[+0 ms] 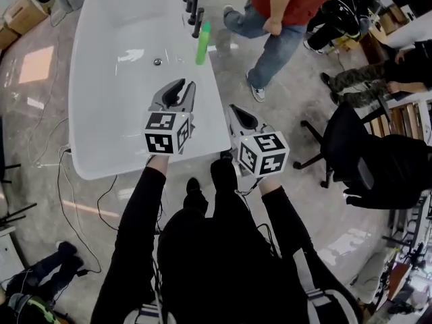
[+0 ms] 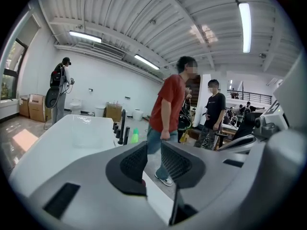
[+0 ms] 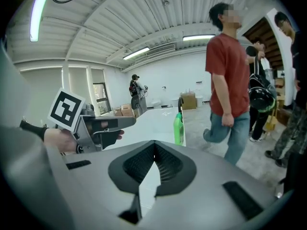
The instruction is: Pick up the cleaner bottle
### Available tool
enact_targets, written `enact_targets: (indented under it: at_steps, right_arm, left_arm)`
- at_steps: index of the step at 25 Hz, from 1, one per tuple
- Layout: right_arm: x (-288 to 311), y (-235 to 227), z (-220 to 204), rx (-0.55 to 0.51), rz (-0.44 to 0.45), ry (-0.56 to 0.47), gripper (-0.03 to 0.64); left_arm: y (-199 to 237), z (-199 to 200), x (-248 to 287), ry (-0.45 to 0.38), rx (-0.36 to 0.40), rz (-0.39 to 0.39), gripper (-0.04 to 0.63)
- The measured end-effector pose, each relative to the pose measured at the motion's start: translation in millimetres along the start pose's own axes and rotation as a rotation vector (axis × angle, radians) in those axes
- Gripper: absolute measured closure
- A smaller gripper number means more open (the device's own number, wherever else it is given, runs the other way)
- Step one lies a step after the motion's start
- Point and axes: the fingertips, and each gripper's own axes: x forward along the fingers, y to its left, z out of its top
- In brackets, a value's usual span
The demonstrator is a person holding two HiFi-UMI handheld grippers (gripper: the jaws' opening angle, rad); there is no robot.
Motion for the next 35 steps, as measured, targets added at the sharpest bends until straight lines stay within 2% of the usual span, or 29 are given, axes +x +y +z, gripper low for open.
enact_targets:
  at_steps: [8,20,28,35]
  right_arm:
    - [30,-23,6,0.0,0.041,0.02,0.615]
    - [77,-84,8,0.016,0.068,0.068,0.615]
    - [116,-116,10,-0.002,0.102,0.11,0.615]
    - [155,-133,2,-0.004,0.141,0.143,0.615]
  left_arm:
    - [8,-9,45,0.042,0.003,0.021,0.449]
    - [31,-39,127,0.111,0.011,0.092,0.374]
    - [60,-59,178,0.14,0.017,0.149,0.35]
    - [93,-95,216,0.197,0.011,0.194,0.344]
